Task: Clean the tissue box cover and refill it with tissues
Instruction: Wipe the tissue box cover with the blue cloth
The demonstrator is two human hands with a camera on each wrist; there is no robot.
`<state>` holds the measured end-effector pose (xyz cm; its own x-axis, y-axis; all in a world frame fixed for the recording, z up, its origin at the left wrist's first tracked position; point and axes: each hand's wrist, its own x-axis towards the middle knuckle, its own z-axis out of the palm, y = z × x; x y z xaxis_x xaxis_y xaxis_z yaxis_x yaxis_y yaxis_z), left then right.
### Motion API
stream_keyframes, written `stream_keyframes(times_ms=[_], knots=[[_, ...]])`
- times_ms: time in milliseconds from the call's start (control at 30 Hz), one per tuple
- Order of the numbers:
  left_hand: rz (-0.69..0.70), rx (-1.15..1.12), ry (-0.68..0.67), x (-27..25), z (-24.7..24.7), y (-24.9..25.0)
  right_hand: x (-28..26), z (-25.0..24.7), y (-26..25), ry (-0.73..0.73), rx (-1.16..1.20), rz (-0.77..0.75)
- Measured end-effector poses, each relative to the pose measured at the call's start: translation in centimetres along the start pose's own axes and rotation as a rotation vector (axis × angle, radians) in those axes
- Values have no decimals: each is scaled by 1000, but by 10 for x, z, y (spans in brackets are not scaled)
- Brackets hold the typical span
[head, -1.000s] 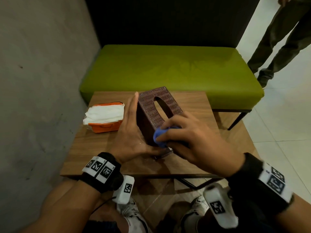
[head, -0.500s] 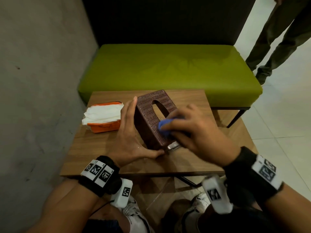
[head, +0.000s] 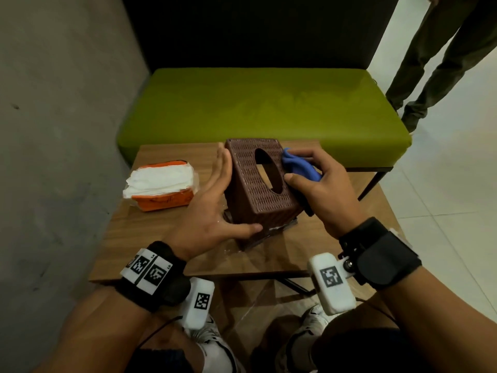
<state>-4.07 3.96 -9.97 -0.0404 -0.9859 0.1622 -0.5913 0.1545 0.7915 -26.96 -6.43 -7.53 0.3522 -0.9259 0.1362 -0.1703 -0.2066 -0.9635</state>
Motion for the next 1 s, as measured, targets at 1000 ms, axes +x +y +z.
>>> stream_keyframes(times_ms=[1000], knots=[[-315, -1023, 254, 1, -4, -25, -16, 6, -16, -76, -840, -621]])
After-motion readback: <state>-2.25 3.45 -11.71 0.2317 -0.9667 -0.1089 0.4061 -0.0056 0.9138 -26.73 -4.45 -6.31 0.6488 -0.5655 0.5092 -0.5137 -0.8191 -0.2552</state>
